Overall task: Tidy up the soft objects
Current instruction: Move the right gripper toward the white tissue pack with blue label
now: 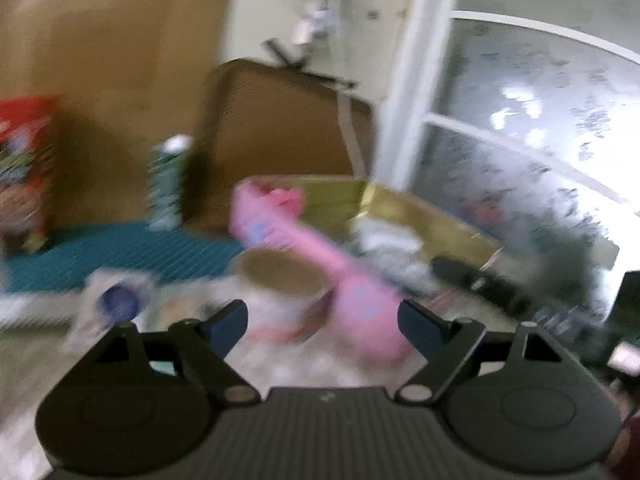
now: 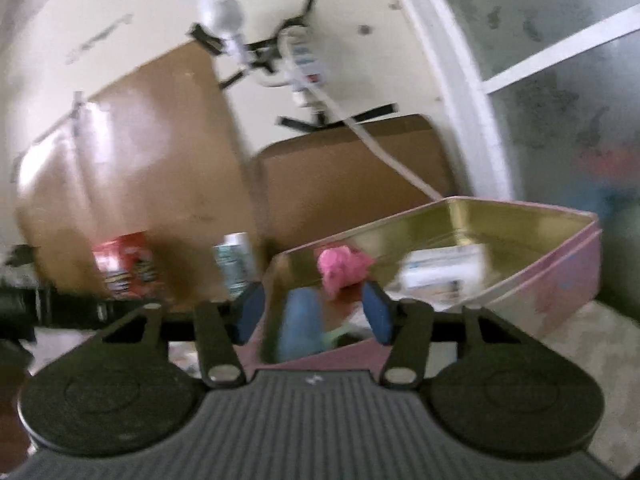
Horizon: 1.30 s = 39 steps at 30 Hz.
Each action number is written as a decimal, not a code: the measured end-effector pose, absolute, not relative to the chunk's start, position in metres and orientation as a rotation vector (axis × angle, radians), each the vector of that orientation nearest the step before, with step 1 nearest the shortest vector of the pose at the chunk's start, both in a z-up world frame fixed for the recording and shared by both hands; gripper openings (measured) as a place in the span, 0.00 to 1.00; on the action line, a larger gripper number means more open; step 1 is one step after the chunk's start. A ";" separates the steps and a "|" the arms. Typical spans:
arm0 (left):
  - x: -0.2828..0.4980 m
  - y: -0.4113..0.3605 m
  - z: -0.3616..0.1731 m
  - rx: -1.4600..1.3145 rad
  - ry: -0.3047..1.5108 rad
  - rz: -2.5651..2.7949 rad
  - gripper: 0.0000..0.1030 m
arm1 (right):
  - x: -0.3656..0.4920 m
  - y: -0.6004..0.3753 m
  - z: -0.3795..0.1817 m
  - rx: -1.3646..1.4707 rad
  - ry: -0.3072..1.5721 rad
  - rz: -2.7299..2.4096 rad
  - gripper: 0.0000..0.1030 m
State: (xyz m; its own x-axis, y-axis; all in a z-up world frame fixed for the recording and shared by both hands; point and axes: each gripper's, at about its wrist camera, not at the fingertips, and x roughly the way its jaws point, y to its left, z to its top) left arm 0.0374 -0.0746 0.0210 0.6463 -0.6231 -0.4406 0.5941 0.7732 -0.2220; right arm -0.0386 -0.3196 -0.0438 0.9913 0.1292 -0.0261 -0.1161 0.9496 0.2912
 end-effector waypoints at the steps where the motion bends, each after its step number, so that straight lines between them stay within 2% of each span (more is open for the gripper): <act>1: 0.036 -0.062 0.016 -0.060 0.532 -0.658 0.82 | -0.037 -0.312 -0.042 0.289 0.052 0.159 0.49; 3: 0.037 -0.035 0.006 -0.067 0.550 -0.577 0.82 | -0.032 -0.291 -0.040 0.274 0.083 0.240 0.48; 5: 0.038 -0.008 -0.002 -0.076 0.562 -0.486 0.82 | -0.025 -0.269 -0.040 0.252 0.128 0.304 0.42; 11: 0.027 0.051 -0.017 -0.084 0.527 -0.295 0.82 | -0.004 -0.204 -0.045 0.132 0.265 0.434 0.42; 14: 0.018 0.066 -0.018 -0.130 0.507 -0.318 0.75 | 0.014 -0.176 -0.040 0.061 0.307 0.457 0.42; 19: 0.002 0.070 -0.013 -0.148 0.388 -0.384 0.76 | 0.074 -0.143 -0.027 0.061 0.375 0.465 0.42; 23: 0.005 0.071 -0.014 -0.165 0.391 -0.401 0.76 | 0.139 -0.112 -0.017 0.022 0.441 0.388 0.44; 29: 0.005 0.078 -0.015 -0.216 0.372 -0.407 0.76 | 0.213 -0.095 -0.031 -0.027 0.625 0.243 0.49; 33: 0.005 0.078 -0.015 -0.215 0.363 -0.417 0.77 | 0.210 -0.099 -0.034 -0.003 0.681 0.316 0.51; 39: 0.008 0.086 -0.016 -0.252 0.373 -0.414 0.80 | 0.139 -0.101 -0.042 -0.120 0.650 0.563 0.51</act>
State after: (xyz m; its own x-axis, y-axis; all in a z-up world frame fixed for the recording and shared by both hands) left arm 0.0075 0.0862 -0.0158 0.8497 -0.4339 -0.2996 0.3428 0.8863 -0.3114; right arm 0.1388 -0.1011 -0.0420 0.6531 0.4580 -0.6031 -0.5310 0.8448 0.0666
